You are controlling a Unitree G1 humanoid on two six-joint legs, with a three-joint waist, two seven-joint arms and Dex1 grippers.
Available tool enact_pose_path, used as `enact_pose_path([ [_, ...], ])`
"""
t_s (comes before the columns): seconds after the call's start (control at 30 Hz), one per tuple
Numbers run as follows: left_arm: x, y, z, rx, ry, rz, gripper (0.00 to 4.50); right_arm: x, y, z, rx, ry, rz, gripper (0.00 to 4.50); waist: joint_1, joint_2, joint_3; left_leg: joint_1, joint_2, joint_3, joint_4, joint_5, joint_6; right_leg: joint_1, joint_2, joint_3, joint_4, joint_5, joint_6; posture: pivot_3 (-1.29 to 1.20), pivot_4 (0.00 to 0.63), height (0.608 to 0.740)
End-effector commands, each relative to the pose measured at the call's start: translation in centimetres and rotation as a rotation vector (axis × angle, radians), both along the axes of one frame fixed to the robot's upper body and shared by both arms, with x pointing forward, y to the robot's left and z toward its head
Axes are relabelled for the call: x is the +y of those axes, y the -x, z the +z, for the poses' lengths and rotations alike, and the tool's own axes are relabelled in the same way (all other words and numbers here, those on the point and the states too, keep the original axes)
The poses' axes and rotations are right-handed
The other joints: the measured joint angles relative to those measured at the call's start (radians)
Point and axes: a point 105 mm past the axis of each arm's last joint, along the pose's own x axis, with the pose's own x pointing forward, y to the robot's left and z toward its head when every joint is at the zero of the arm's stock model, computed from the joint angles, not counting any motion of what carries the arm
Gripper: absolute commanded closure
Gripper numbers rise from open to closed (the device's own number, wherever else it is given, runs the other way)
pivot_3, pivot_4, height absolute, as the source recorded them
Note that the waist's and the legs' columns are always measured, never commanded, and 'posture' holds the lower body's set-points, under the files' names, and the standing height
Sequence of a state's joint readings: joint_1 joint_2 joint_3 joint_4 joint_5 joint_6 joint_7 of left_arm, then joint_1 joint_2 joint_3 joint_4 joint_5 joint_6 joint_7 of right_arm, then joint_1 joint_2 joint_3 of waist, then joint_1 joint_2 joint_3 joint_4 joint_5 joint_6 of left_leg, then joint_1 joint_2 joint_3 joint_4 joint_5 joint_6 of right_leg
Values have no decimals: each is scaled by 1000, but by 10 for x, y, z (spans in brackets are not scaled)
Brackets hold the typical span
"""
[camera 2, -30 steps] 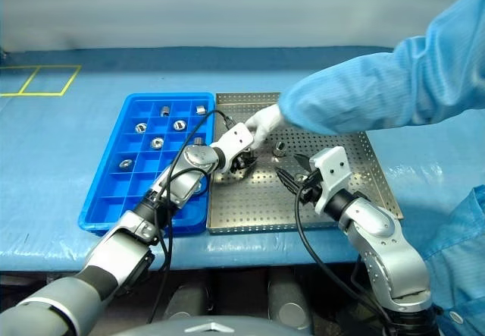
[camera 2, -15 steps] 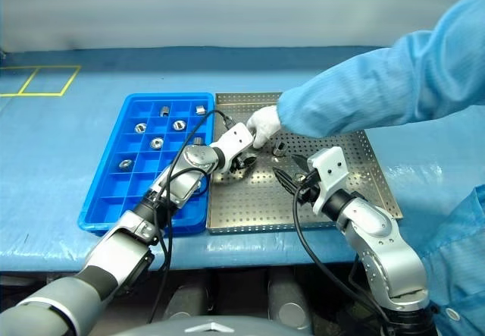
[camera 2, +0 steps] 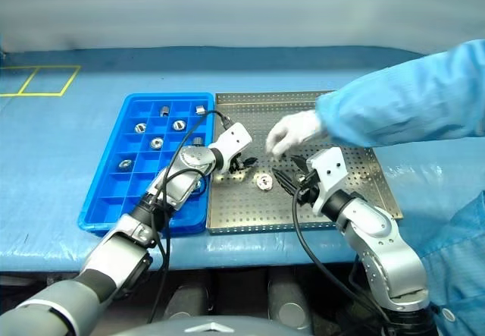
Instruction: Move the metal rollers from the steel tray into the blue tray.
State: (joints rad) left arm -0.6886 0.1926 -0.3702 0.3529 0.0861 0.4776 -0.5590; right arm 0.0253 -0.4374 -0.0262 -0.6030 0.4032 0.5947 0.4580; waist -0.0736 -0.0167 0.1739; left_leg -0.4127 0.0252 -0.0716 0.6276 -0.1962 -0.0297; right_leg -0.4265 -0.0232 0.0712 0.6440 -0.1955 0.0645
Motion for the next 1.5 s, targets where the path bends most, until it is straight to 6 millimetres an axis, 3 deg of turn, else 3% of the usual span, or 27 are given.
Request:
enact_pose_path([
  [0.03,-1,4,21,-50,77,-28,1451,-1,3,11,-44,-2,4,1746,3,0,0,0,0,0,0,0,0,0,0,0,0,0,0,-36,150,740],
  [0.27,-17,48,37,-6,228,-293,1451,-4,4,9,-34,6,2,1746,8,0,0,0,0,0,0,0,0,0,0,0,0,0,0,-27,150,740],
  [0.5,-29,62,33,34,261,-378,1451,-2,3,8,-32,7,7,1746,9,0,0,0,0,0,2,0,0,1,0,0,0,0,0,-32,150,740],
  [0.9,-37,53,2,53,130,-328,1451,-3,5,7,-31,10,-3,1746,7,0,0,0,0,0,2,0,0,1,0,1,0,0,0,-52,150,740],
  [1.2,-41,52,-7,101,154,-302,1451,-3,5,7,-33,9,-4,1746,6,0,0,0,0,0,2,0,0,1,0,1,0,0,0,-51,150,740],
  [1.3,-38,48,-9,102,127,-281,2011,-3,4,8,-37,7,-9,1746,5,0,0,0,0,0,2,0,0,1,0,1,0,0,0,-50,150,740],
  [1.4,-36,47,-9,102,118,-274,2864,-4,3,9,-42,6,-17,1746,6,0,0,0,0,0,2,0,0,1,0,1,0,0,0,-50,150,740],
  [1.5,-36,46,-8,97,119,-270,2864,-4,2,9,-43,5,-19,1746,6,0,0,0,0,0,2,0,0,1,0,1,0,0,0,-50,150,740],
])
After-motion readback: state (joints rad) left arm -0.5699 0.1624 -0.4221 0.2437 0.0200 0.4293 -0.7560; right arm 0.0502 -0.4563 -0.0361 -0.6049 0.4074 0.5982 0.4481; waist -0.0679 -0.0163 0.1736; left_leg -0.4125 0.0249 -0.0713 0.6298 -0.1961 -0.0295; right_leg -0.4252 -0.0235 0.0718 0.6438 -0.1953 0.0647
